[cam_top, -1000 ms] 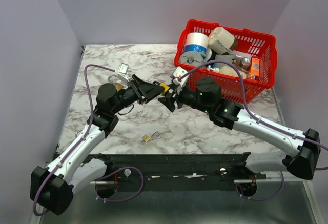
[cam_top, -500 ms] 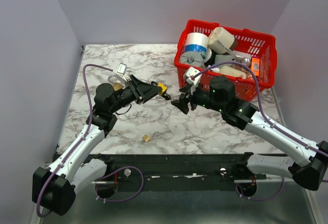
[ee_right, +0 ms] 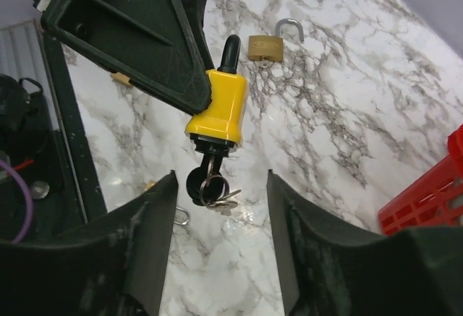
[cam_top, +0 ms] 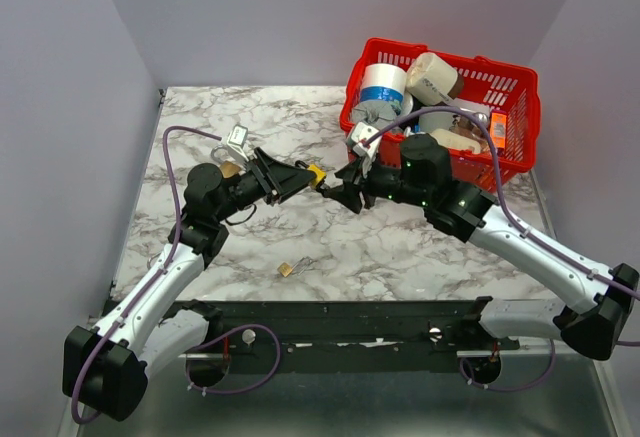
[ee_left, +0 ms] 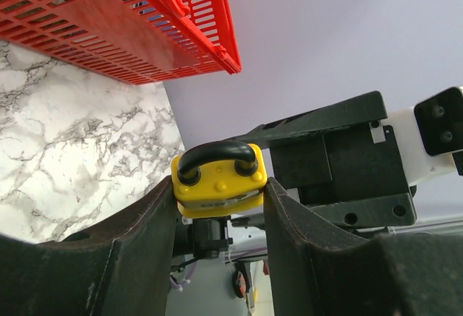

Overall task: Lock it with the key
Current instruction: Lock the lock.

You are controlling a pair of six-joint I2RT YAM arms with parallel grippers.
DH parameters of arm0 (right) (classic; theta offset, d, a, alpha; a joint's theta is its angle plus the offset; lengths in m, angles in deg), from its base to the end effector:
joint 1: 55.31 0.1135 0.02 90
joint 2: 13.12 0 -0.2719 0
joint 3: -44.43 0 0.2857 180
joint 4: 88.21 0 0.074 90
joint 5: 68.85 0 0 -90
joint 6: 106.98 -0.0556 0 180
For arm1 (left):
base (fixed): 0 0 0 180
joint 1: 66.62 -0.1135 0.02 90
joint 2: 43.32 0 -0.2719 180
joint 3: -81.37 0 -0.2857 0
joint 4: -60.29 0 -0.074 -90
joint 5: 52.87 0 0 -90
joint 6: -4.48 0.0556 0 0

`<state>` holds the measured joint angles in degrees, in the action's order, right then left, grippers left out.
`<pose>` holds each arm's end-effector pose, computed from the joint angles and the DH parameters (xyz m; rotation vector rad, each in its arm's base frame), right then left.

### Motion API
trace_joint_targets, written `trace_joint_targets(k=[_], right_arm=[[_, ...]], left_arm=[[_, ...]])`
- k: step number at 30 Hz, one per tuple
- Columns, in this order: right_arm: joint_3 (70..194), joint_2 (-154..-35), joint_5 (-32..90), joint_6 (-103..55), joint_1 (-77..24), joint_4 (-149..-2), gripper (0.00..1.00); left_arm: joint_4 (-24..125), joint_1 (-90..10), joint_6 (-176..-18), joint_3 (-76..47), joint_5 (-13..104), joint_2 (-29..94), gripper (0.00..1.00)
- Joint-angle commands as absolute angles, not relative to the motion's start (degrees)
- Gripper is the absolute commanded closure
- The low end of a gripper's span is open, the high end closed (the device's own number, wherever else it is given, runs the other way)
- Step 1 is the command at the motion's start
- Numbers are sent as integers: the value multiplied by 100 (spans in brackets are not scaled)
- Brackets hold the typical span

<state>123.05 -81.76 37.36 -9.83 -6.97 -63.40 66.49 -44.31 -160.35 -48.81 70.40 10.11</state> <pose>0.2048 0.2535 0.3836 -1.0554 1.5647 0.7581 0.2322 -0.1282 0.3193 -0.2835 1.8100 -1.7174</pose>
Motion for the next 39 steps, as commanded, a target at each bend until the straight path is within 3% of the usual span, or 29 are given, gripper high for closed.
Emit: trace_joint_targets(k=[1,3,13,14,17,22,32,35,39], right_arm=[[12493,-8369,3794,-960,-662,-6317,49],[12528,-8396,3768,-951,-644,-6326,57],[12642,-8589,3723,-881,-547,-6361,59],[12642,-8590,3741,-872,-521,-6370,54],[12607,-8563,3776,-820,-442,-6378,22],[12598,-8572,3645,-819,-424,-6422,17],[12853,-8879,3557,-1030,-433,-6624,30],[12862,-8906,3574,-1013,-424,-6633,43],[12766,-8871,3530,-987,-433,-6642,72]], left_arm=[[7005,-4412,-16093,-4845,7079,897,100],[6979,-4394,-16093,-4845,7061,906,100],[6812,-4289,-16040,-4810,6886,968,100],[6777,-4289,-16040,-4801,6859,968,100],[6724,-4289,-16066,-4836,6815,985,100],[6715,-4280,-16084,-4889,6806,977,100],[6812,-4227,-16110,-4897,6806,977,100],[6803,-4218,-16102,-4897,6798,959,100],[6811,-4218,-16119,-4871,6763,968,100]])
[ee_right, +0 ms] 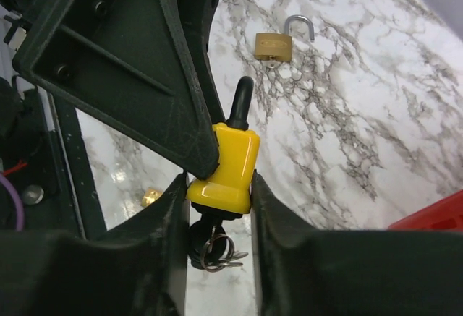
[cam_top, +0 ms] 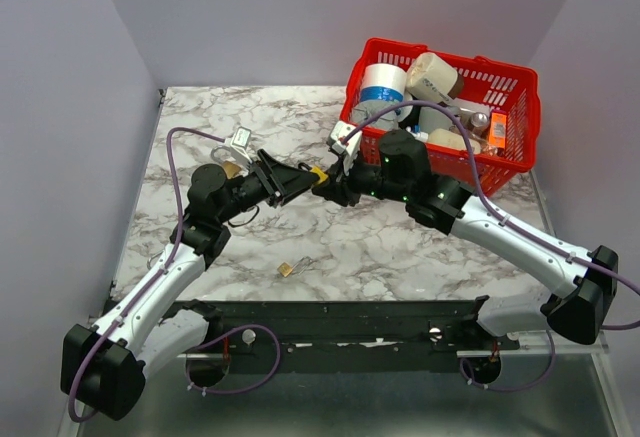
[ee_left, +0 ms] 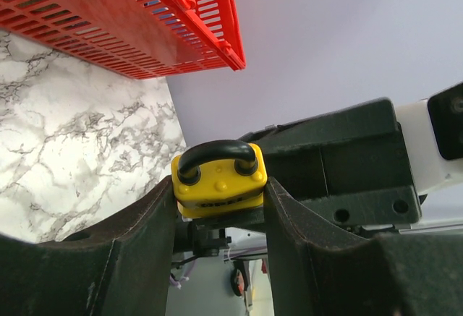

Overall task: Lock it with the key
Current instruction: Lock the lock.

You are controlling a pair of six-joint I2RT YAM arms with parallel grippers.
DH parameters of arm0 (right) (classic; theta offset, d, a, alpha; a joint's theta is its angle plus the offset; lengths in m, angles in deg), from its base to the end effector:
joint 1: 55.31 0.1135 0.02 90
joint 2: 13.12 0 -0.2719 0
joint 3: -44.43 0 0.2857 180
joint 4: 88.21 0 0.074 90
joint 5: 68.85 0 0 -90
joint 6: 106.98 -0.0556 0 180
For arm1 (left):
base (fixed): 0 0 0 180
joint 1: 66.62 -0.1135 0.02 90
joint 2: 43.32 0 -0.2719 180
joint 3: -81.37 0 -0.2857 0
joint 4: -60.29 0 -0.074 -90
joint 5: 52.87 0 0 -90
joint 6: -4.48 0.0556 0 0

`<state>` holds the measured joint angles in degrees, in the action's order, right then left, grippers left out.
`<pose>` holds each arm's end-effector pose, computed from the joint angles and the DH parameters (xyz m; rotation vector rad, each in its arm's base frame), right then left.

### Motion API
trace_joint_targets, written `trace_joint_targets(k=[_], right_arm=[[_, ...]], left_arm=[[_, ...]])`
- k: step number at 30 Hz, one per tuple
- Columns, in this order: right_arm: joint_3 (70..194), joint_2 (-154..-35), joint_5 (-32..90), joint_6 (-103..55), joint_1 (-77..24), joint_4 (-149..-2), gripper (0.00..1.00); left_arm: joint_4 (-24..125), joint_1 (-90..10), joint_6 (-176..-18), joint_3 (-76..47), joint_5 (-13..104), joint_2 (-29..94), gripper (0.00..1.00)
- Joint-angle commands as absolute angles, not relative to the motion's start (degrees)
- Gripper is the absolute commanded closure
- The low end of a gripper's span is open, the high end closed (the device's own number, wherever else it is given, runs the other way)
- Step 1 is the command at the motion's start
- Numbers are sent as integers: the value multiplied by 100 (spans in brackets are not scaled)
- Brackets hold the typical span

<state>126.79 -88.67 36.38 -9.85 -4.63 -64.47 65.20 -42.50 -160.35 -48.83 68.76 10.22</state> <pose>0.2155 0.2862 0.3735 -1.0939 1.5880 0.7657 0.2298 -0.1348 0.3160 -0.2982 1.8351 -1.7143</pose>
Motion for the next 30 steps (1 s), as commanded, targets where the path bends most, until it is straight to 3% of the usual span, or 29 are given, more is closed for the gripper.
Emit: trace_joint_targets(k=[1,2,3,4,5,6,9,14,22,24,30], right_arm=[[12748,-8862,3513,-969,-424,-6642,77],[12713,-8845,3513,-960,-424,-6651,82],[12713,-8844,3521,-951,-415,-6651,96],[12704,-8836,3504,-934,-407,-6651,99],[12704,-8836,3504,-925,-389,-6651,99],[12704,-8827,3513,-916,-389,-6668,99],[12730,-8853,3513,-916,-345,-6677,99],[12730,-8844,3416,-978,-327,-6704,99],[12704,-8844,3100,-995,-301,-6765,99],[12669,-8853,2907,-1004,-310,-6783,99],[12633,-8836,2862,-1022,-310,-6827,99]], left_arm=[[6812,-4218,-16110,-4862,6736,977,100],[6803,-4218,-16128,-4836,6719,994,100],[6733,-4218,-16119,-4819,6692,1020,90],[6715,-4210,-16110,-4801,6605,1029,85],[6680,-4192,-16093,-4775,6535,1021,77],[6567,-4175,-16102,-4766,6464,1029,60],[6496,-4104,-16154,-4722,6323,1091,38],[6434,-4043,-16181,-4643,6235,1135,35],[6434,-3999,-16181,-4660,6209,1126,41],[6364,-3999,-16181,-4695,6209,1100,37],[6372,-3955,-16189,-4731,6174,1100,36]])
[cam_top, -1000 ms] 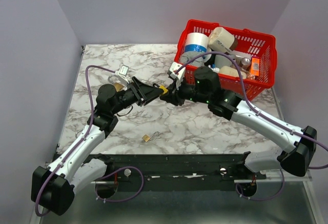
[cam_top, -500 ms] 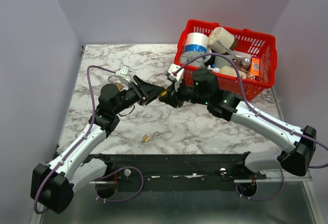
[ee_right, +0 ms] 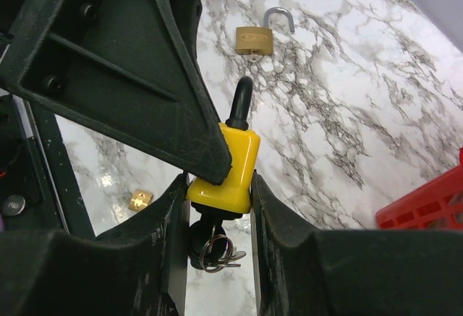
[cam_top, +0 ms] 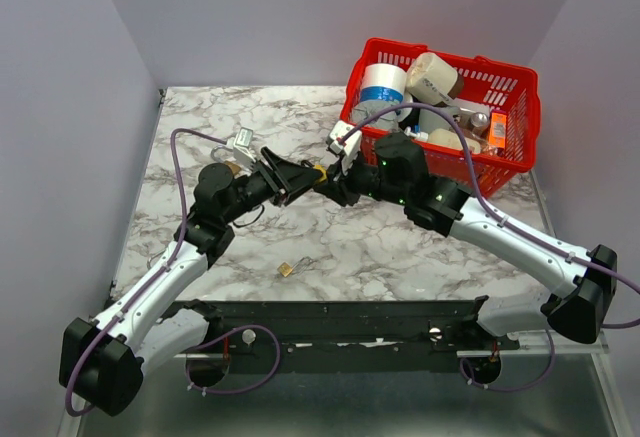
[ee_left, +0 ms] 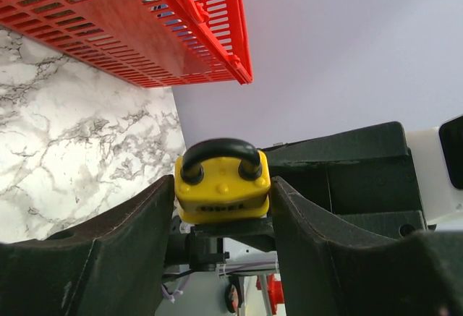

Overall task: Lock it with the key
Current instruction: Lock the lock.

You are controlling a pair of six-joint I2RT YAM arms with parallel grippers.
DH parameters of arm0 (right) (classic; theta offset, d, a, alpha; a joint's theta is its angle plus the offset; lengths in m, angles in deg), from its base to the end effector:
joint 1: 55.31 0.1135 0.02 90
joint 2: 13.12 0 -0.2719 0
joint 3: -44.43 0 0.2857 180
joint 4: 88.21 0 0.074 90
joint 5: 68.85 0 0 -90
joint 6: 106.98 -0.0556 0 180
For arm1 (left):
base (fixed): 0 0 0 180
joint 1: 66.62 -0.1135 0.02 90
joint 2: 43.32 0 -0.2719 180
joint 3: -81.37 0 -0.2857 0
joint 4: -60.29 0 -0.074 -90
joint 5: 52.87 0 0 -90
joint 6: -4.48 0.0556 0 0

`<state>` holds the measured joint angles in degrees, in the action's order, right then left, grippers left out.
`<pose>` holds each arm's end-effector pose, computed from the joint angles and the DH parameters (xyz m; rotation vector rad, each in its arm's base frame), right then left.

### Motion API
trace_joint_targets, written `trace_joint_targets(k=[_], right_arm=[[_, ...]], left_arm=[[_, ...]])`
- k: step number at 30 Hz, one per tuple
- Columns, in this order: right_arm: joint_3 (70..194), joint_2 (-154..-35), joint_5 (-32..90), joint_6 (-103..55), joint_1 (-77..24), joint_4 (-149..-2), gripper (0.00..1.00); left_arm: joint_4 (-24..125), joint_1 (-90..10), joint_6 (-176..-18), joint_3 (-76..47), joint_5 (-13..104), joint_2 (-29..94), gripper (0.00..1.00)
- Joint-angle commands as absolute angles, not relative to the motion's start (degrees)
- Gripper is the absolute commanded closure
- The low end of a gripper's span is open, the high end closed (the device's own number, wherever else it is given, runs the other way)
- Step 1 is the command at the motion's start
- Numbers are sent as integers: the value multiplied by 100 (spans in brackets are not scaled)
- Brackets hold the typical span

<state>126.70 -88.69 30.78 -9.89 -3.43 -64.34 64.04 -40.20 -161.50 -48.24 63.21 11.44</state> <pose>0.2143 0.2882 0.3721 -1.0497 1.6139 0.6897 0.2326 -0.1429 0.3125 -0.3873 1.8418 -1.6806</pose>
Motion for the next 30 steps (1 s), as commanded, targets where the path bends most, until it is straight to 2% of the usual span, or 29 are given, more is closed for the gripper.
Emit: trace_joint_targets(k=[1,4,6,7,9,10,11,12,14,15,18,20,22,24,30], right_arm=[[12642,-8844,2862,-1022,-310,-6827,99],[12669,-8880,2871,-1022,-310,-6844,99],[12669,-8871,2932,-1039,-301,-6844,99],[12651,-8862,2967,-1039,-301,-6844,99],[12625,-8827,3047,-1048,-301,-6844,99],[12607,-8801,3082,-1048,-310,-6827,98],[12581,-8774,3152,-1048,-301,-6809,90],[12563,-8748,3187,-1039,-301,-6739,71],[12467,-8634,3223,-1030,-319,-6651,64],[12423,-8581,3214,-1039,-310,-6599,50],[12204,-8397,3152,-1092,-310,-6493,36],[12133,-8274,3039,-1101,-336,-6449,31],[12071,-8203,3038,-1109,-389,-6344,32],[12045,-8133,3152,-1153,-537,-6308,37],[12159,-8185,3468,-1162,-661,-6299,40]], left_arm=[[6381,-3937,-16207,-4730,6182,1108,36],[6416,-3920,-16172,-4730,6174,1135,39],[6442,-3920,-16146,-4748,6174,1152,49],[6442,-3920,-16137,-4765,6165,1161,58],[6451,-3920,-16172,-4801,6165,1152,68],[6451,-3920,-16172,-4809,6165,1144,76],[6460,-3937,-16207,-4827,6165,1135,80],[6460,-3955,-16198,-4827,6182,1144,84],[6486,-4034,-16233,-4818,6209,1144,95],[6521,-4069,-16251,-4827,6217,1144,98],[6609,-4122,-16260,-4818,6270,1126,100],[6636,-4139,-16251,-4818,6314,1117,100],[6627,-4148,-16225,-4827,6323,1100,100],[6627,-4157,-16225,-4845,6367,1073,100],[6715,-4166,-16242,-4854,6411,1082,100]])
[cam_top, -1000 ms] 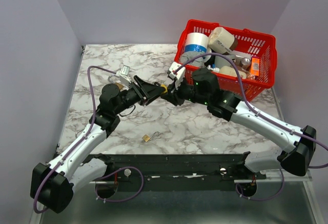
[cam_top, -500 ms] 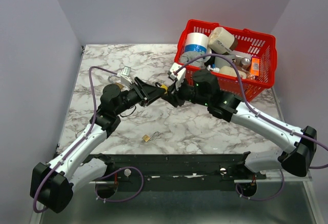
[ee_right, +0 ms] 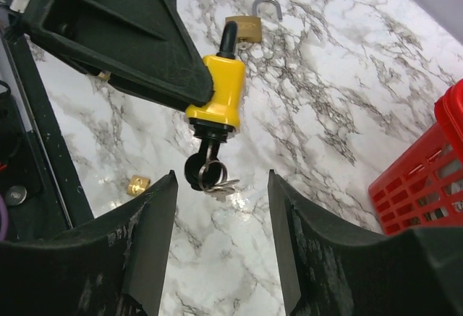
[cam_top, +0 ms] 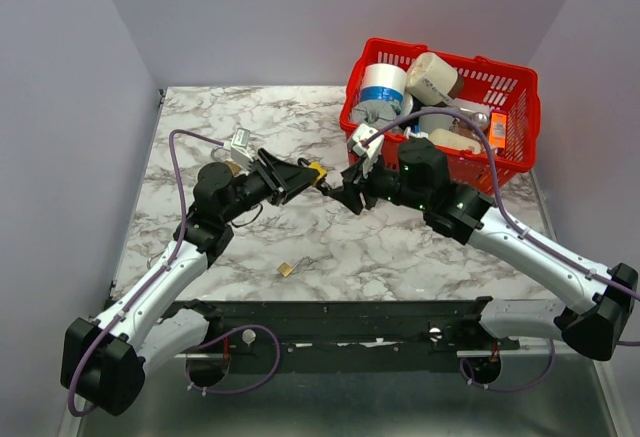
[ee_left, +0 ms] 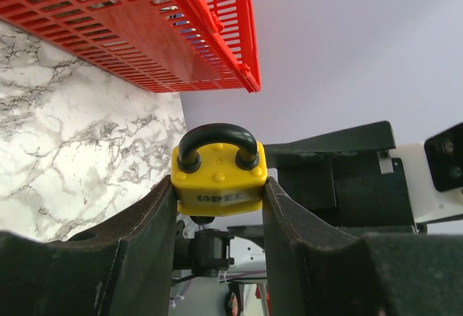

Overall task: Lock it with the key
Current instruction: Lock the lock.

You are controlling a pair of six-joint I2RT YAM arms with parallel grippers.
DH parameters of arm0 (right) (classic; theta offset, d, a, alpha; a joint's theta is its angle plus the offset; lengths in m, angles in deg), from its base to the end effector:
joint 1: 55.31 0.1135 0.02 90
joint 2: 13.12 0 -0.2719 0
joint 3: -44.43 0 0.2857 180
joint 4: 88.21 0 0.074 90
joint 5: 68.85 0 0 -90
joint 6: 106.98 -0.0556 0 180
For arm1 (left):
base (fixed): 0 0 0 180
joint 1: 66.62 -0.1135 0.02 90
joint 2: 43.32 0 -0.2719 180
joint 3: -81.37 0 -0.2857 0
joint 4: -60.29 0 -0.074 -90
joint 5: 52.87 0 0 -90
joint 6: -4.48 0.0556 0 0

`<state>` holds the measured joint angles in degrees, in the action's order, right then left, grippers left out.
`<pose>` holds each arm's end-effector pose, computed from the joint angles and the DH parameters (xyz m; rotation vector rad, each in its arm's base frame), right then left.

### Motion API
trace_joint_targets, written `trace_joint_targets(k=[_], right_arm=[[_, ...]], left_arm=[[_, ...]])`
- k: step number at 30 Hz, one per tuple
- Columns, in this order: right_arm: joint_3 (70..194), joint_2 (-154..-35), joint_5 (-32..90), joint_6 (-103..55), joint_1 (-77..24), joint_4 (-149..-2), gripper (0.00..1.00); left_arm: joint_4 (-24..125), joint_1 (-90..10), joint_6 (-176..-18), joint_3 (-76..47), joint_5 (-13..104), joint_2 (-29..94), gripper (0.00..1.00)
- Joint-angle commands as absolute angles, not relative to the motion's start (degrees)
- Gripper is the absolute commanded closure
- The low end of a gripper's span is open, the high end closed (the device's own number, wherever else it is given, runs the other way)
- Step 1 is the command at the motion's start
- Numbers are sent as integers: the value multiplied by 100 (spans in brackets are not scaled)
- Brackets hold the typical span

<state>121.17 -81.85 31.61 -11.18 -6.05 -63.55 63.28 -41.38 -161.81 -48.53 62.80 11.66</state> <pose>0.2061 0.2548 0.3698 -0.9985 1.6339 0.6892 0.2364 -0.1381 0.3078 -0.4304 1.8504 -1.6577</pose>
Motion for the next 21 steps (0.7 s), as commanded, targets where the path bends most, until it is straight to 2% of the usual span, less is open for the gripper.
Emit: trace_joint_targets(k=[1,4,8,11,14,15,17,18,19,21], right_arm=[[12194,-8246,3512,-1136,-661,-6317,40],[12317,-8396,3522,-1118,-670,-6396,47],[12510,-8624,3688,-1197,-670,-6458,48],[12598,-8704,3697,-1215,-662,-6501,53],[12642,-8774,3654,-1206,-653,-6528,66],[12642,-8791,3645,-1206,-653,-6519,75],[12616,-8783,3636,-1171,-644,-6510,84],[12607,-8774,3583,-1154,-635,-6502,94],[12581,-8748,3583,-1110,-609,-6493,99],[12458,-8704,3461,-969,-504,-6501,99]], left_arm=[[6724,-4157,-16251,-4845,6411,1091,100],[6794,-4166,-16295,-4819,6402,1108,100],[6803,-4157,-16321,-4810,6376,1135,100],[6785,-4148,-16356,-4818,6376,1144,100],[6785,-4139,-16348,-4827,6358,1144,100],[6768,-4139,-16348,-4836,6332,1152,100],[6698,-4139,-16330,-4818,6297,1152,100],[6602,-4148,-16321,-4810,6218,1161,100],[6540,-4157,-16321,-4801,6157,1187,100],[6408,-4166,-16348,-4792,6016,1266,100]])
